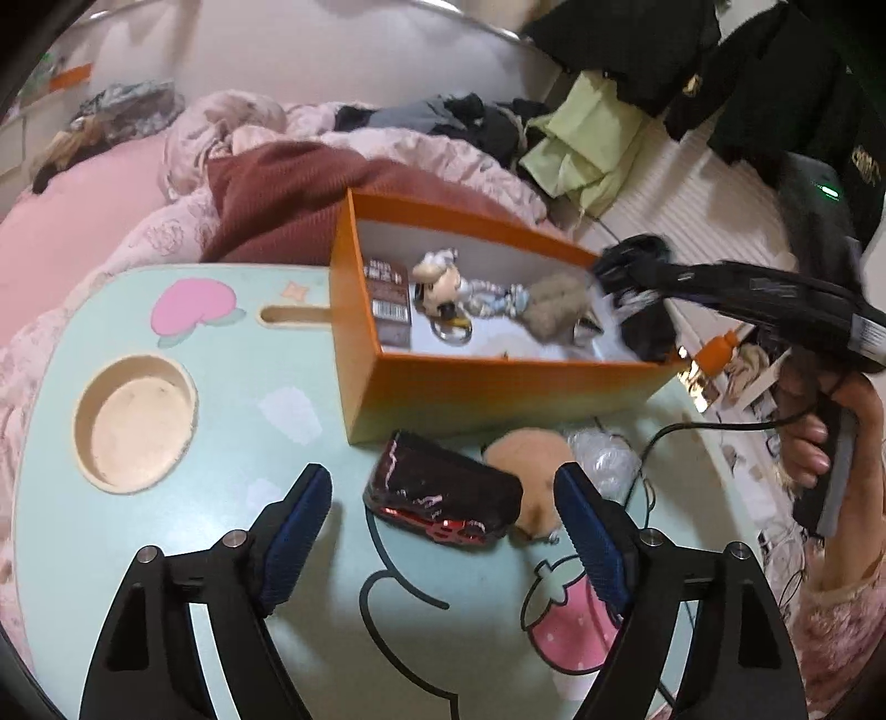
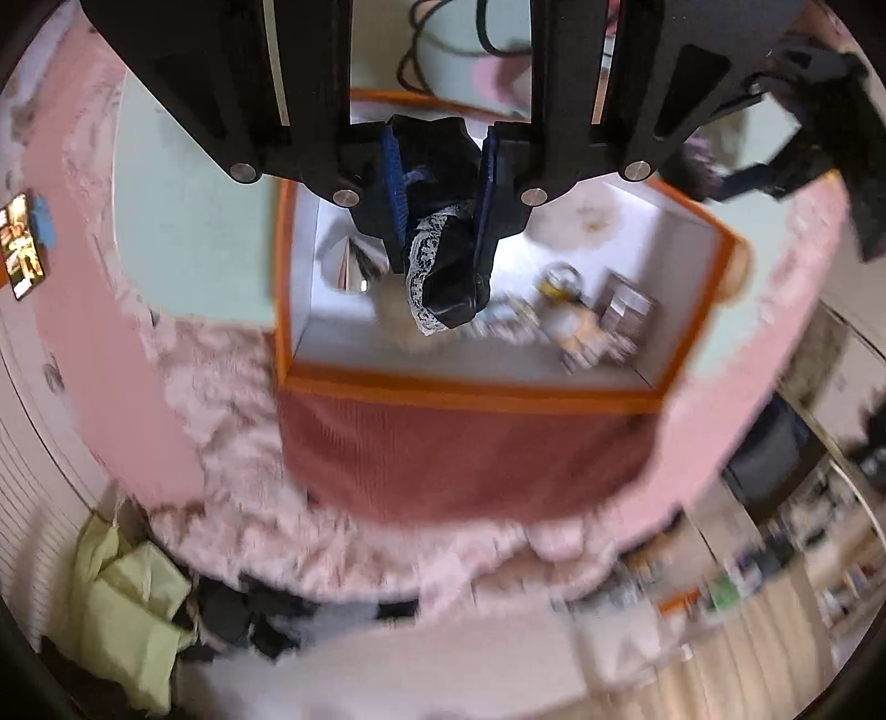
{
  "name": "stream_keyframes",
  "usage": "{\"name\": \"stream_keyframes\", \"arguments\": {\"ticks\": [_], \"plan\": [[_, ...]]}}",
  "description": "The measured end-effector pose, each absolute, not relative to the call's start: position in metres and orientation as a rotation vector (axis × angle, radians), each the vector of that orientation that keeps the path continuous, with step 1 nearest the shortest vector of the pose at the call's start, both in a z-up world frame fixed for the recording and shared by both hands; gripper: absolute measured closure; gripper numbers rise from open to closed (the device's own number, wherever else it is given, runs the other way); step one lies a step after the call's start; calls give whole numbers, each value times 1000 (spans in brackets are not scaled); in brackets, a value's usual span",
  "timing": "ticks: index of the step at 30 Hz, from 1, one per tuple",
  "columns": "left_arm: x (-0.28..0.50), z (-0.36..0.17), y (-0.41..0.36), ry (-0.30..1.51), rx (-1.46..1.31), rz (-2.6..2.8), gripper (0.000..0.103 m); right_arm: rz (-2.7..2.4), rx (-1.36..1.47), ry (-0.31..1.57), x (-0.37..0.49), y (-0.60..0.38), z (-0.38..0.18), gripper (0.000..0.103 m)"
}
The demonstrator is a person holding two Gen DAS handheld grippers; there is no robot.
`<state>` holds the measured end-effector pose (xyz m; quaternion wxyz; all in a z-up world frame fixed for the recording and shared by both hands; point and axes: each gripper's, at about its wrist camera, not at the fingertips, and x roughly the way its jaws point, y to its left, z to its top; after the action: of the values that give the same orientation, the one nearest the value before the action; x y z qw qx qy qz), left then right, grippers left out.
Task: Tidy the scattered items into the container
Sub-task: 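Set the red pouch on the table with the left gripper while the right gripper grasps the black lace cloth, then place the black cloth on the table with the right gripper while the left gripper grasps the white pompom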
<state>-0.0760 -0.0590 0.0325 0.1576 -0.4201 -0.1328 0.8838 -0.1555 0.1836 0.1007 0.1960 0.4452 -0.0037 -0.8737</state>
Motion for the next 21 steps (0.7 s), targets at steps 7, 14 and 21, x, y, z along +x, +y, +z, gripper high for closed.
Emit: {"name": "stream_keyframes", "arguments": {"ticks": [7,14,21], "plan": [[-77,44,-68,-484,-1152,2512,19,-2333,1058,-251,-113,206,145,80],[-84,60,-71,-488,-1158,2515,19,-2265,1208,-207,-93,199,104,78],[-102,87,-62,-456,-1176,2502,19,-2262,1431,-331,-97,203,40,66]]}}
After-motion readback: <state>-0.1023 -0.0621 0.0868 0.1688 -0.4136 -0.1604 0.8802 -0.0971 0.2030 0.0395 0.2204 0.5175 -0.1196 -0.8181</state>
